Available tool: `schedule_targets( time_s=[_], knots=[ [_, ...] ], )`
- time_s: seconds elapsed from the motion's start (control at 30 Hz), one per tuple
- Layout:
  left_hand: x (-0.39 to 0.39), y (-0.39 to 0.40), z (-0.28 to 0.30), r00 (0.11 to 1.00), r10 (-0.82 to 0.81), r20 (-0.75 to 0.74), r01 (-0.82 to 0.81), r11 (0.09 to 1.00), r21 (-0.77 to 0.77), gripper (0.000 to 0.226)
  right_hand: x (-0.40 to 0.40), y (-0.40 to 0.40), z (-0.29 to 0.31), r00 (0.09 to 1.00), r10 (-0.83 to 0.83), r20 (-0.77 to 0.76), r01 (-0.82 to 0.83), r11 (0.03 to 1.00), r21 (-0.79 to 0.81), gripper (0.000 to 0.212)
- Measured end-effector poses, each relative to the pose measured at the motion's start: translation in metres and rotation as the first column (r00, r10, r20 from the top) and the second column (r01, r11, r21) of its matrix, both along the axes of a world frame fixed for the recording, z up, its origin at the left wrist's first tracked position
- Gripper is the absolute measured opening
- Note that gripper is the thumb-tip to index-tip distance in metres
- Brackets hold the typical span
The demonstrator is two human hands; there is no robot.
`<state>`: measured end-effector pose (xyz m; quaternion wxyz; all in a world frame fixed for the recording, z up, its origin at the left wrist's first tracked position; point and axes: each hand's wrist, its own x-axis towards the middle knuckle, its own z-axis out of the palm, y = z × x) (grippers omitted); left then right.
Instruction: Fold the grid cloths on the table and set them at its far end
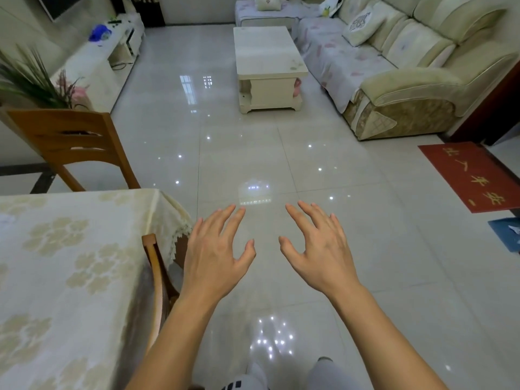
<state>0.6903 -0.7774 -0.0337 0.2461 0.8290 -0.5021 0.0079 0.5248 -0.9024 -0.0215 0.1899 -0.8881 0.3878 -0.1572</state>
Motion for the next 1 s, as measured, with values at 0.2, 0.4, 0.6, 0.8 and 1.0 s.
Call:
schedule_targets(
  time_s=[0.2,0.4,0.6,0.8,1.0],
  knots=[
    [0.044,-0.049,-0.006,1.000,-0.003,-0.008,0.003,1.000,0.002,0.063,0.049,-0.045,-0.005,1.000,-0.004,0.000,0.004,1.000,0.022,0.071],
    [0.084,-0.109,-0.014,1.000,0.005,0.011,-0.005,1.000,0.010,0.062,0.096,-0.106,-0.015,1.000,0.026,0.008,-0.026,0.999,0.043,0.071],
    [0.129,-0.200,-0.012,0.997,0.058,0.041,-0.059,0.998,0.029,0.063,0.154,-0.200,-0.015,0.995,0.094,0.044,-0.096,0.995,0.039,0.069],
    [0.171,-0.298,-0.007,0.994,0.106,0.031,-0.108,0.992,0.070,0.063,0.197,-0.304,-0.010,0.989,0.135,0.057,-0.137,0.990,0.034,0.069],
    [0.197,-0.359,-0.008,0.990,0.136,0.028,-0.138,0.987,0.086,0.063,0.224,-0.371,-0.014,0.985,0.163,0.049,-0.165,0.985,0.045,0.069]
  ],
)
